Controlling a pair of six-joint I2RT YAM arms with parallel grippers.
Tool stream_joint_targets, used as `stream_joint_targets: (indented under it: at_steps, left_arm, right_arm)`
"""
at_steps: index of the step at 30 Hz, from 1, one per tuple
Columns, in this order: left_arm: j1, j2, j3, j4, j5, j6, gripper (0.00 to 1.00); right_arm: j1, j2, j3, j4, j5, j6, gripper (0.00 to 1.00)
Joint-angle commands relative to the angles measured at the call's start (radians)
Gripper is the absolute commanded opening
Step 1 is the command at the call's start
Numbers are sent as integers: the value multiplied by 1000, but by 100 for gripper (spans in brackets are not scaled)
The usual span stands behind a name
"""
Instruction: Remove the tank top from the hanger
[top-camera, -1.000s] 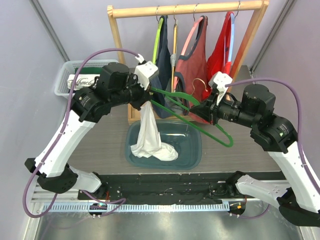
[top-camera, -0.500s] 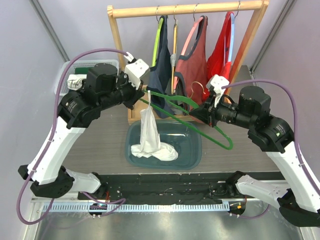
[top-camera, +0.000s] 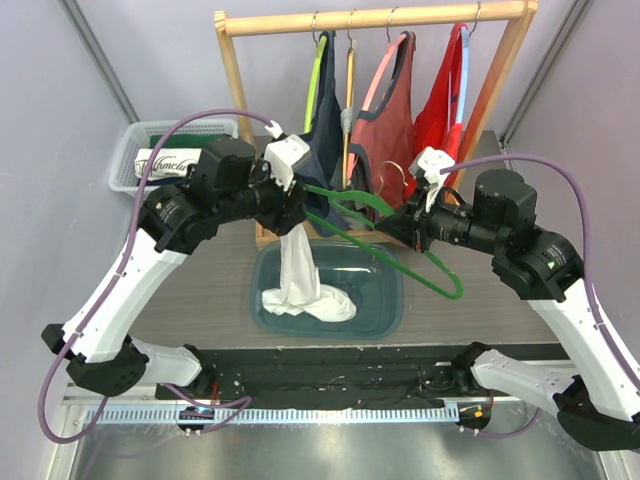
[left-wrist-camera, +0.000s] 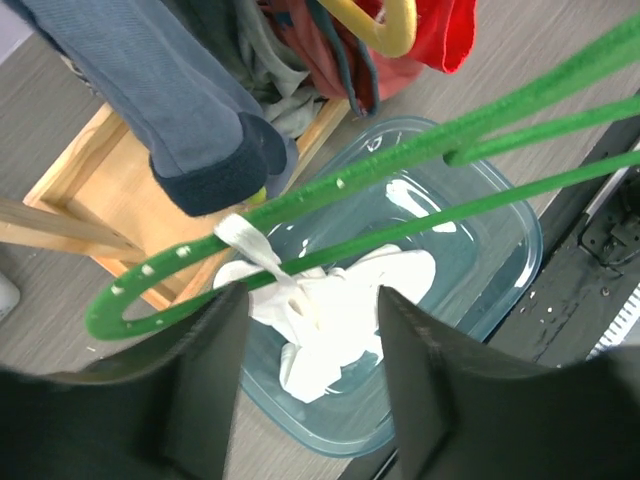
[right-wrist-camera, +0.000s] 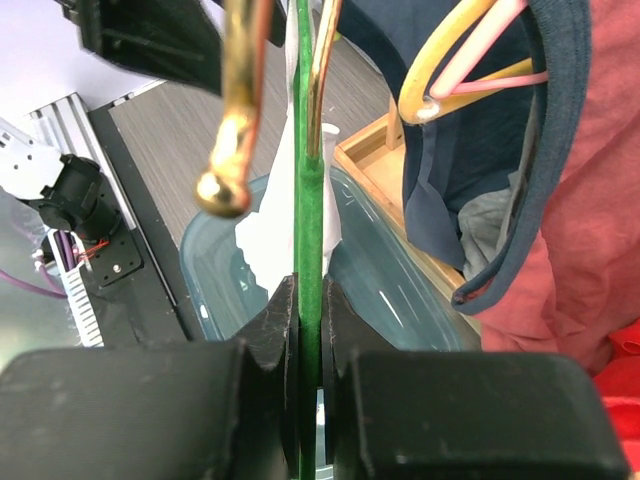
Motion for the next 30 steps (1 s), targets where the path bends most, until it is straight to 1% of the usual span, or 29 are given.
stream_joint_targets:
  at_steps: [1,8,11,12,14,15,16,17,25,30]
  left_arm:
    - [-1,4,20,52,-39,-20,52]
    - [-1,6,4,62,-82,-15,40]
    - [1,6,0,62,-84,-9,33]
    - [-1,6,-2,62,-85,-7,28]
    - [-1,6,-5,62,-85,-1,21]
    - [-1,4,-3,62,-87,2,14]
    - [-1,4,-6,62,-89,8,9]
    - [-1,3,-6,63,-92,8,0]
    - [-1,-5,26,59,-105,25,0]
    - [5,-4,148,42,-164,65,0]
  right_arm:
    - [-2,-4,26,83,-34,22,1]
    - [0,-15,14,83,-54,27,1]
    - [0,-17,9,83,-54,29,1]
    - [0,-20,8,85,-54,29,1]
    - [-2,-24,2,85,-53,30,1]
    - [0,-27,0,83,-51,30,1]
    - [0,-27,-3,85,-51,30,1]
    - [0,-29,-9,85,-48,30,1]
    - [0,-47,-32,57,-19,26,1]
    - [0,-76,-72,30,-1,29,1]
